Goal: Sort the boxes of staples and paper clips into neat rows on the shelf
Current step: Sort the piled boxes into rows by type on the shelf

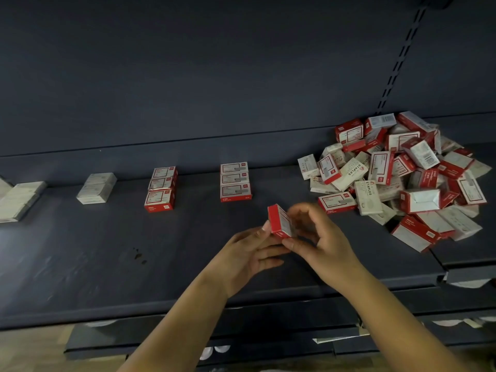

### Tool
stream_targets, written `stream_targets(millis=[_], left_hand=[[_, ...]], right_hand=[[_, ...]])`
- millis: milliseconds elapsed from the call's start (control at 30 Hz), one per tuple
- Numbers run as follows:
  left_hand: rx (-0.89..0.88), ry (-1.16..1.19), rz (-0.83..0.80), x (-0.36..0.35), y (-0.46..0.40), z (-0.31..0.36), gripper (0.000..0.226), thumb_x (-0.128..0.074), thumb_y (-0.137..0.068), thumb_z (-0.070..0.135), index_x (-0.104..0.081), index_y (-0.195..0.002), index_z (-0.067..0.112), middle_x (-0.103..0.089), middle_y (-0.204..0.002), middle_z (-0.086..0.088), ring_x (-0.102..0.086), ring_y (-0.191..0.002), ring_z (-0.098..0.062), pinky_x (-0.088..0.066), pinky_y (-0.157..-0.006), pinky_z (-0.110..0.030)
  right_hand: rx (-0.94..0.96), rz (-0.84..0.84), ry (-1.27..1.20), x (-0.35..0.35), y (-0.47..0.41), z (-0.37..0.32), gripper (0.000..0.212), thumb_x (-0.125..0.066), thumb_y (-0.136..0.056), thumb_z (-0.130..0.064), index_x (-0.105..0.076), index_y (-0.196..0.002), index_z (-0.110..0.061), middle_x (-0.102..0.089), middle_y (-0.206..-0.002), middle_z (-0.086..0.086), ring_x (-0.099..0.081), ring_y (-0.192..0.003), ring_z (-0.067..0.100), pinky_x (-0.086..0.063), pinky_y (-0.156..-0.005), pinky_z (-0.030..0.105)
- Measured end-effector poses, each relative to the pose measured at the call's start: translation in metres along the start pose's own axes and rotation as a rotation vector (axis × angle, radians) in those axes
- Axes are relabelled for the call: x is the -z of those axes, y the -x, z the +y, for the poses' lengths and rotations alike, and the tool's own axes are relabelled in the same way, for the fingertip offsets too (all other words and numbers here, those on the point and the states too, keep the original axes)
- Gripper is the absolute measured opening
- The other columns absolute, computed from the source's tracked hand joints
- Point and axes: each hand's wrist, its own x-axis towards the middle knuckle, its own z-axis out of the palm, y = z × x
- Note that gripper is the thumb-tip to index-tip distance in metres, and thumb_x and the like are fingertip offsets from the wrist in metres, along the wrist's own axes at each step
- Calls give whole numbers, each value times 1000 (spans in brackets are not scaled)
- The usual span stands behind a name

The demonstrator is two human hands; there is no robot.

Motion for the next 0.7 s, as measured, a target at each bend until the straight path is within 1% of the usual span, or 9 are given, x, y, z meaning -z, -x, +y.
stream_targets(millis=[67, 133, 167, 267, 367, 433, 567, 633, 700], left_hand=[[17, 64, -22, -3, 0, 0, 40, -62, -86, 33, -60, -115, 5, -67, -110, -15, -64, -102, -24, -52, -88, -36], [34, 108, -18, -5, 0, 0, 39, -60, -86, 25, -58, -118, 2, -66, -109, -16, -64, -101, -25, -52, -89, -37], [45, 126, -4, -7, -1, 0, 41, -58, -83, 23, -58, -118, 2, -67, -103, -14, -64, -99, -25, -52, -89, -36], [47, 218, 61, -15, -1, 3, 39, -59, -77, 18, -59, -112, 1, -71, -89, -9, -68, -87, -20, -56, -78, -31], [-23, 290, 197, -18, 1, 8, 29, -62, -74, 9, -63, -102, -1, -72, -89, -13, -70, -77, -18, -58, -68, -28], [-74, 306, 274, -15, 4, 11, 21, -60, -78, 2, -63, -99, -3, -72, -87, -14, -70, -74, -17, -58, -66, -27], [-124, 271, 326, -9, 13, 12, 18, -56, -82, -6, -62, -99, -5, -71, -94, -18, -70, -86, -24, -58, -73, -29], [-150, 236, 331, -8, 17, 12, 18, -55, -83, -7, -62, -100, -6, -71, -95, -18, -69, -90, -26, -57, -78, -30], [-175, 230, 354, -6, 18, 12, 20, -56, -83, -6, -62, -102, -5, -71, -94, -17, -69, -89, -25, -57, -77, -29]], right_hand=[[-3, -20, -43, -2, 4, 0, 59, -69, -80, -9, -43, -117, -46, -55, -110, -15, -52, -107, -2, -43, -91, 15], [23, -25, -28, -3, 5, 2, 68, -68, -81, -10, -36, -128, -47, -52, -116, -16, -48, -112, -3, -37, -92, 8], [31, -20, -28, -3, 5, 3, 70, -68, -81, -10, -35, -130, -47, -51, -119, -19, -46, -114, -5, -35, -93, 6], [20, 7, -58, -1, 3, 6, 67, -69, -80, -13, -36, -124, -50, -51, -120, -27, -46, -115, -10, -35, -96, 7], [-21, 64, -66, 0, 1, 12, 63, -71, -78, -13, -38, -118, -49, -55, -113, -25, -50, -111, -9, -39, -97, 17], [-29, 104, -50, 0, 0, 16, 65, -71, -78, -9, -37, -118, -48, -57, -108, -22, -50, -108, -9, -37, -96, 17], [18, 63, -24, 1, -1, 17, 69, -67, -80, -1, -36, -123, -46, -56, -111, -16, -49, -110, -8, -37, -92, 8], [67, 9, -20, 1, -2, 16, 67, -62, -81, 5, -41, -124, -42, -55, -116, -14, -47, -113, -7, -35, -92, 6], [125, -29, -11, -3, -3, 16, 63, -56, -77, 8, -49, -119, -40, -53, -120, -13, -46, -116, -6, -35, -93, 7]])
